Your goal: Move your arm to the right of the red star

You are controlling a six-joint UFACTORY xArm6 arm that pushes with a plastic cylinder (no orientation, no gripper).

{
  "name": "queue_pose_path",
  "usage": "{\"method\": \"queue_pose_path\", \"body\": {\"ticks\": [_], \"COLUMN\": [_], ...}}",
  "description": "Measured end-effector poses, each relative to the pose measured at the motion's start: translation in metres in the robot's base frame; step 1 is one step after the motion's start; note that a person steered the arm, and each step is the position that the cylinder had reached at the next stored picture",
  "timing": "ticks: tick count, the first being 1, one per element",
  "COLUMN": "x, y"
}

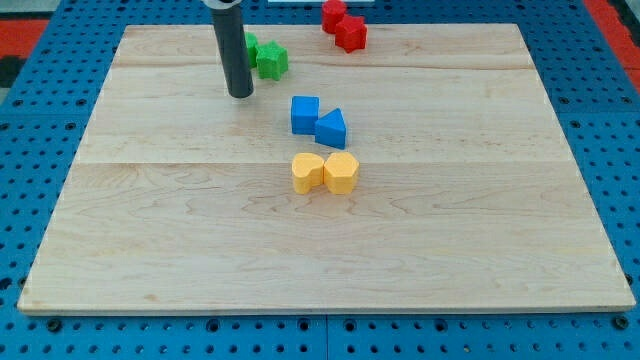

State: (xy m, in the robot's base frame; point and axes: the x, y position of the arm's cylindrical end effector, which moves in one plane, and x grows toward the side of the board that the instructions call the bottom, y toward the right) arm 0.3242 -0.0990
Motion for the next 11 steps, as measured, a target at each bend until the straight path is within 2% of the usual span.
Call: {"method": "queue_pose_path", "body": {"ticks": [4, 5, 6, 7, 9, 11], "x": [-0.001, 0.007, -0.002, -0.037, -0.12, -0.133], "y": [0.034, 0.067, 0.146, 0.206, 0.212, 0.21]}}
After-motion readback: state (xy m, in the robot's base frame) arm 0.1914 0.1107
